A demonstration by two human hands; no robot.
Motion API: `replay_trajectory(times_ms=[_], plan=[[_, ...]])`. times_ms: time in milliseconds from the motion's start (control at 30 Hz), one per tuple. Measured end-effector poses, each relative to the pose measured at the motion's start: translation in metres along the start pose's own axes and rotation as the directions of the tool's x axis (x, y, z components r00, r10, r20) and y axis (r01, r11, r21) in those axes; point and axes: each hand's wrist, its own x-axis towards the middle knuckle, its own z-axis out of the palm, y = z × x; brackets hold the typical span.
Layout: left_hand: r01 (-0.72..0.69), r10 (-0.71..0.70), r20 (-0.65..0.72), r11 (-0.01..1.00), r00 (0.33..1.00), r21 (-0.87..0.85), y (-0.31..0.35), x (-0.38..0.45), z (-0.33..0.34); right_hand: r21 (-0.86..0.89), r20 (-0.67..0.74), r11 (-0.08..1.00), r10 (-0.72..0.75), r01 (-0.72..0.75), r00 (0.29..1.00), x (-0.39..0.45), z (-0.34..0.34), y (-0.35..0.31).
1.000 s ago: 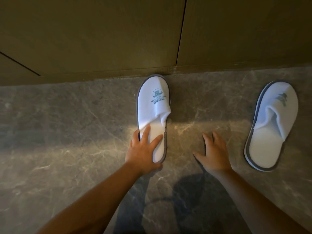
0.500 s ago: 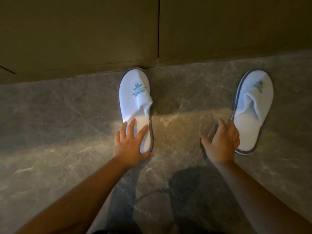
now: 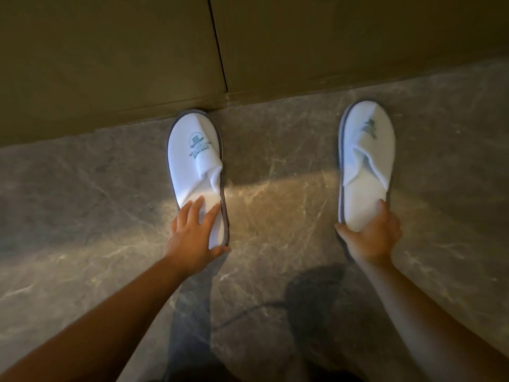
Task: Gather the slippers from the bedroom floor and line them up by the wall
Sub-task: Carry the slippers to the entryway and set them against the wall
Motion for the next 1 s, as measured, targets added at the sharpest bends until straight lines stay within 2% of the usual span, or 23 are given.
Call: replay_trajectory(times_ms=[200,367,1000], plan=[[-0.01,0.01,0.079,1.0,0.997,-0.009,-0.004,0.0,-0.003,0.065,0.137,0.984,-0.173,0.166,0.975,-0.038,0.034,-0.02],[-0.041,0.043,0.101,0.999,0.994,-0.025,-0.011,0.0,-0.008,-0.002,0.211,0.972,-0.231,0.237,0.95,-0.057,0.057,-0.047],[-0.047,0.049,0.06,0.998,0.997,-0.033,-0.009,0.0,-0.002,0.002,0.139,0.986,-0.163,0.164,0.977,-0.066,0.084,-0.064]])
